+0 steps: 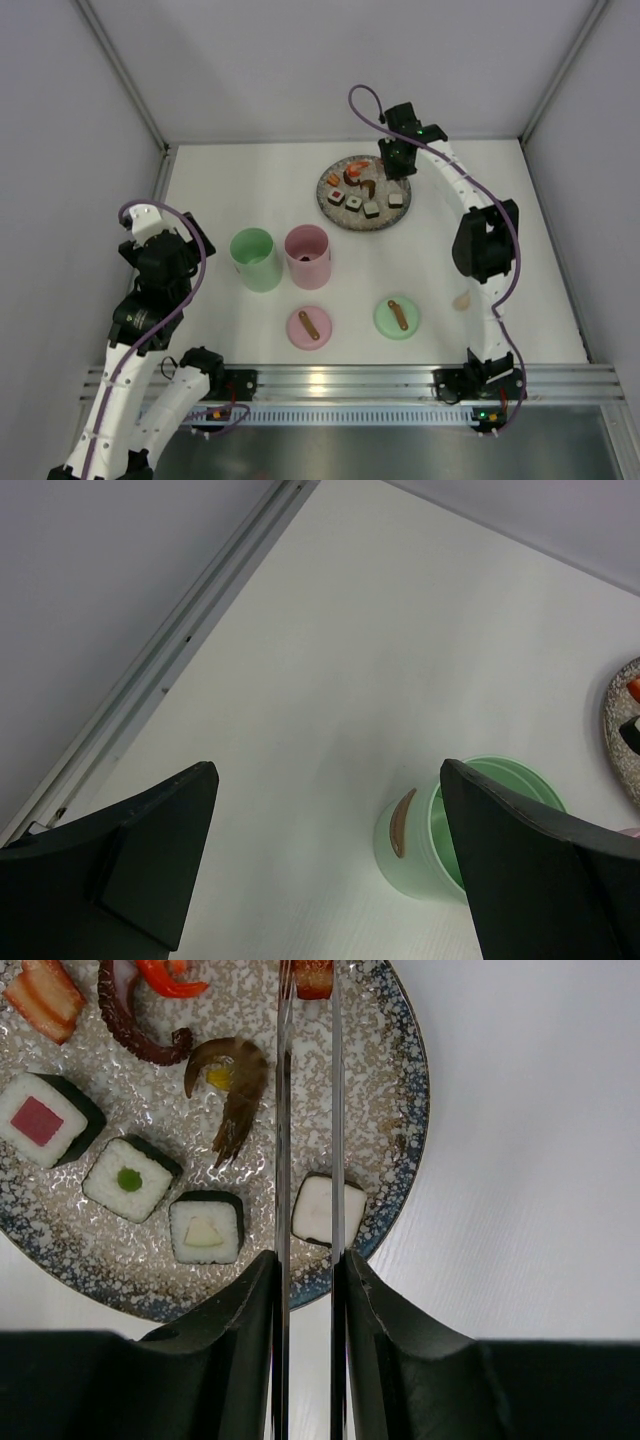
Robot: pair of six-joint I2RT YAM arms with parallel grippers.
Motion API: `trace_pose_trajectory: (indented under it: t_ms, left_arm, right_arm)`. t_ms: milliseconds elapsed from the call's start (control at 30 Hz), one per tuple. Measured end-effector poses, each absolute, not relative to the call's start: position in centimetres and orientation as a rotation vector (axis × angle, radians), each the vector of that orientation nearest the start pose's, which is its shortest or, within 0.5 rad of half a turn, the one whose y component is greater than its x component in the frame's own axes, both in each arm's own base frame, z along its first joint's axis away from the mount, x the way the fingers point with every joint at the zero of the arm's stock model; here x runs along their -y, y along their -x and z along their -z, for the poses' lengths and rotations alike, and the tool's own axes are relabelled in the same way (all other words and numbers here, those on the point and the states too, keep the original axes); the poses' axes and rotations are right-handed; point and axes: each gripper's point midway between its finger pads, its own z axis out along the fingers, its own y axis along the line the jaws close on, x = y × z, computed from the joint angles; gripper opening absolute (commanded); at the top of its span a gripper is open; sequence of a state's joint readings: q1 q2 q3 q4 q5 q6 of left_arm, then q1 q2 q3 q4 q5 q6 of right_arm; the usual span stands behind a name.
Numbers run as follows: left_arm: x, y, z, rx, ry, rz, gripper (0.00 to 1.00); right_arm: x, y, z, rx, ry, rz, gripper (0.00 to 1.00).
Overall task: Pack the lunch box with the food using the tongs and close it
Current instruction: Pick up the fake food from the plate, then place the fake food in the packing box.
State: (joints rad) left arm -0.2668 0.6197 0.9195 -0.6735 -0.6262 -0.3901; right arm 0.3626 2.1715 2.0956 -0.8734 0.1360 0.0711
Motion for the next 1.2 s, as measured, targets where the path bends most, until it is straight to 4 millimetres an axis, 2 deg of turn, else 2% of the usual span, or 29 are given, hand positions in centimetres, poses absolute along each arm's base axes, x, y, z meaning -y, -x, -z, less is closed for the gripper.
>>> trace_pose_trajectory:
  t_ms: [167, 267, 333, 433, 633, 767, 967, 1200]
  left_arm:
    - [-2.9, -23.3, -27.8, -1.802, 0.515, -0.158, 0.99]
    - [-2.9, -23.3, -27.8, -1.802, 0.516, -0.158, 0.99]
    - [-3.0, -23.3, -27.8, -1.802, 0.516, -0.159, 0.99]
    - [-3.0, -23.3, -27.8, -1.802, 0.516, -0.159, 0.99]
    - [-3.0, -23.6, -27.5, -1.815, 0.518, -0.169, 0.99]
    - [-3.5, -23.9, -27.0, -1.832, 0.537, -0.192, 0.99]
    - [-4.0, -24.1, -26.5, -1.848, 0.561, -0.204, 0.99]
    - [-3.6, -24.4, -26.2, -1.868, 0.547, -0.187, 0.99]
  right_arm:
    - [-16.7, -49.8, -14.6, -2.491, 0.31, -0.005, 0.2]
    - [-16.4, -48.4, -15.1, -2.5, 0.32, -0.006, 0.19]
    - [-16.4, -47.3, -16.1, -2.493, 0.329, -0.017, 0.19]
    - [-16.7, -45.4, -18.9, -2.45, 0.353, -0.049, 0.18]
    - [-19.1, -40.6, -26.2, -2.291, 0.44, -0.162, 0.18]
    - [-21.7, -36.5, -29.0, -2.207, 0.555, -0.233, 0.18]
    - [-25.0, -30.7, -30.2, -2.151, 0.73, -0.334, 0.17]
    - [-26.6, -25.1, -30.1, -2.111, 0.88, -0.447, 0.17]
